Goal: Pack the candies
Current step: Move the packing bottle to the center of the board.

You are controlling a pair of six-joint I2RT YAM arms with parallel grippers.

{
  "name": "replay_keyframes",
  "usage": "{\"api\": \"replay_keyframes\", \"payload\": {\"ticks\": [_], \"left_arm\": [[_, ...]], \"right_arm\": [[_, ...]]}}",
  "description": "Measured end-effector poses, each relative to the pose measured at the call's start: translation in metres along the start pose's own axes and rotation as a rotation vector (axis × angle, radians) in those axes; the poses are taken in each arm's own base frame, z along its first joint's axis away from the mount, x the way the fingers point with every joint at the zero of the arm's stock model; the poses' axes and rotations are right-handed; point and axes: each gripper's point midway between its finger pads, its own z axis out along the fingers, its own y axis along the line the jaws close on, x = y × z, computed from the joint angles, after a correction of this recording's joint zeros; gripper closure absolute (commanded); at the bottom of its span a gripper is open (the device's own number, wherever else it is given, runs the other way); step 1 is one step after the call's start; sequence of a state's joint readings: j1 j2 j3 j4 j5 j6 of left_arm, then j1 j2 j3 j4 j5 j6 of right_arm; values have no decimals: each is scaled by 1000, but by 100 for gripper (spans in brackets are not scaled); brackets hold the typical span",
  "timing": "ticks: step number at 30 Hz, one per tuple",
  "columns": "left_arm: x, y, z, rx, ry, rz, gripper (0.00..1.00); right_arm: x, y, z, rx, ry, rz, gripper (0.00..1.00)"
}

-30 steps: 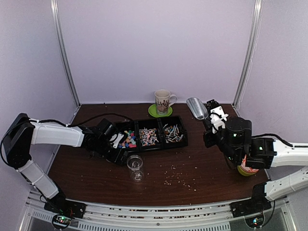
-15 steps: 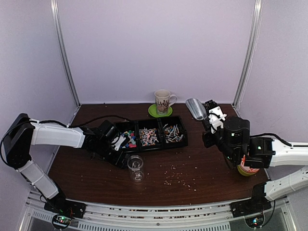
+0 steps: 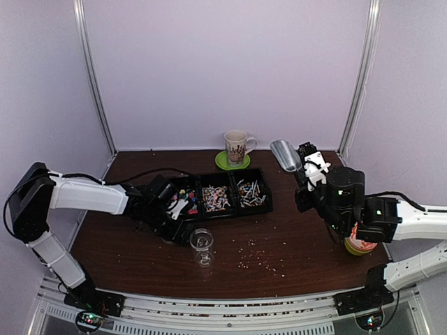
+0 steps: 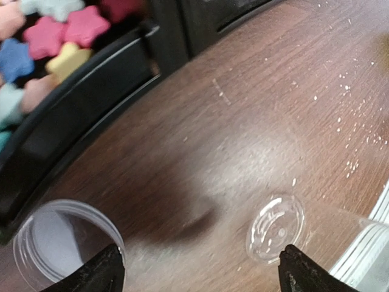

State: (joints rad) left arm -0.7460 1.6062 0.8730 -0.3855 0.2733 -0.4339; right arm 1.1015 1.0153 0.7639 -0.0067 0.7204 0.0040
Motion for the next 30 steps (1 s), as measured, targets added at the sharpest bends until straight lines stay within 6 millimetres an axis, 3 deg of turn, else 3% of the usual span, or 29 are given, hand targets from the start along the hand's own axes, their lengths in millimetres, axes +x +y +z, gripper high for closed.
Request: {"api": "replay_keyframes", "payload": {"ticks": [11, 25, 30], "left_arm": [[-15, -30, 22, 98, -3, 19, 9], [-57, -77, 14, 212, -79, 79, 2], [-83, -87, -2, 196, -125, 117, 2]], "right_arm": [[-7, -6, -5, 1, -19, 21, 100], [-8, -3, -3, -4, -14, 16, 100], [-16, -2, -2, -5, -18, 21, 100]]}}
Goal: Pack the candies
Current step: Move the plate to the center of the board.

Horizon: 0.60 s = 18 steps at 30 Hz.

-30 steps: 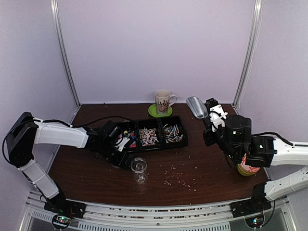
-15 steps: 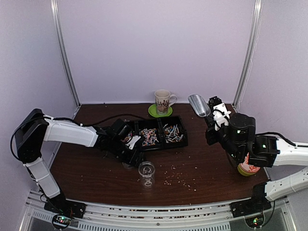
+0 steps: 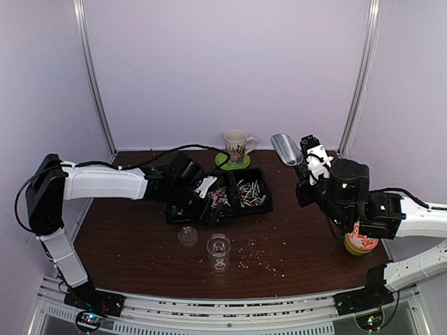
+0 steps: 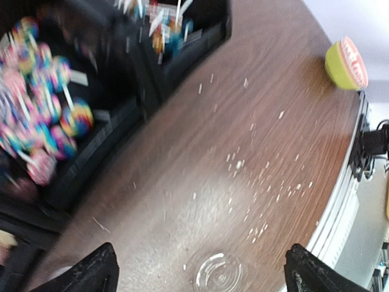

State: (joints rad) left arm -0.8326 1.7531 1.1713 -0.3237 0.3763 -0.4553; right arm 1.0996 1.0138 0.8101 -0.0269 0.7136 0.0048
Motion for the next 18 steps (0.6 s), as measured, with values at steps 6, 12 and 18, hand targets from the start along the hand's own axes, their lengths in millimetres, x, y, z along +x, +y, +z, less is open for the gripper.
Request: {"api": "replay_keyframes", "payload": {"ticks": [6, 12, 18], "left_arm": [[-48, -8, -39, -107, -88, 92, 2], [-92, 12, -86, -231, -159, 141, 2], [-131, 62, -137, -360, -204, 178, 2]], "right_arm": [[0, -1, -1, -3, 4, -3, 100], [1, -1, -2, -8, 16, -15, 100], [-2, -1, -4, -21, 14, -7, 100]]}}
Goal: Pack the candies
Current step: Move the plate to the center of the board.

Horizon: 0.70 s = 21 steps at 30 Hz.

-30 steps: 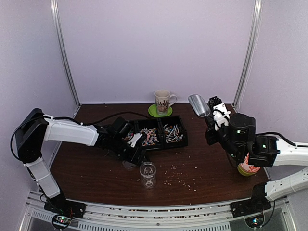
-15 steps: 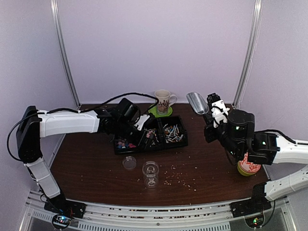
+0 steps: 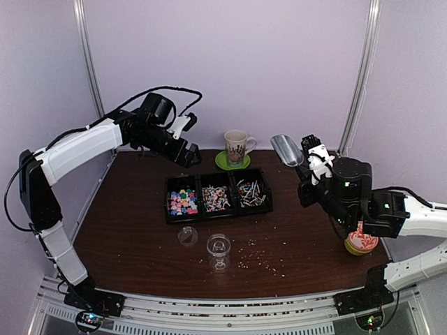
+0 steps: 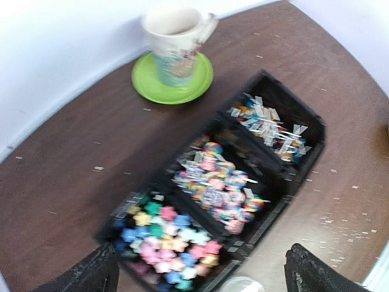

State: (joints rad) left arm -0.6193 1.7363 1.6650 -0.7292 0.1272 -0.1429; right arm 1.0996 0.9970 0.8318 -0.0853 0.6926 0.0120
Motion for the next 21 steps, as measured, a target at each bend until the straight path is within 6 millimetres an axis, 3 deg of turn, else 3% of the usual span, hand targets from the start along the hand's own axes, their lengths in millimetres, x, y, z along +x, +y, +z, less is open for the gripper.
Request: {"api": "replay_keyframes", "payload": {"ticks": [5, 8, 15, 21], "left_arm": [[-11, 50, -1, -104, 22, 87, 2], [-4, 68, 10, -123, 68, 137, 2], [29, 82, 50, -82, 193, 261, 5], [42, 97, 78, -54, 238, 293, 12]], "right_arm": [[-1, -1, -4, -18, 0, 21, 100], [-1, -1, -5, -26, 2, 28, 100], [3, 0, -8, -43, 18, 37, 100], [7, 4, -9, -66, 34, 41, 100]]}}
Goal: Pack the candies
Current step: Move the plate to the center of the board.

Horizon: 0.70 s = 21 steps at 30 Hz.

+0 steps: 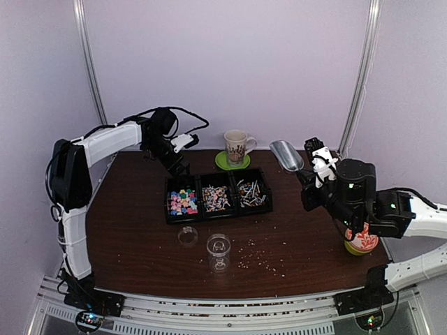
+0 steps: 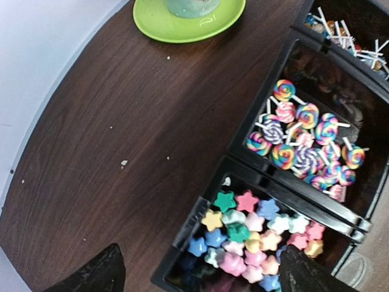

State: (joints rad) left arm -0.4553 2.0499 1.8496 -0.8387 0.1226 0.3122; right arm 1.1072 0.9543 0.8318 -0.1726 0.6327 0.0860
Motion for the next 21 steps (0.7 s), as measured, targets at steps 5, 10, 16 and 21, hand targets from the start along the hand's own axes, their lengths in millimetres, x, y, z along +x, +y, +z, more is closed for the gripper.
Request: {"api": "replay_keyframes", "payload": {"ticks": [5, 10, 16, 21], "left_arm": [[7, 7, 31, 30, 31, 16, 21], [15, 2, 53, 68, 60, 35, 30], [11, 0, 60, 93, 45, 59, 46], [9, -5, 59, 118, 31, 82, 50]], "right_arm": [[5, 2, -1, -9, 16, -2, 100], [9, 2, -1, -9, 31, -2, 100], [11, 2, -1, -9, 39, 10, 100], [12, 3, -1, -10, 42, 11, 100]]}}
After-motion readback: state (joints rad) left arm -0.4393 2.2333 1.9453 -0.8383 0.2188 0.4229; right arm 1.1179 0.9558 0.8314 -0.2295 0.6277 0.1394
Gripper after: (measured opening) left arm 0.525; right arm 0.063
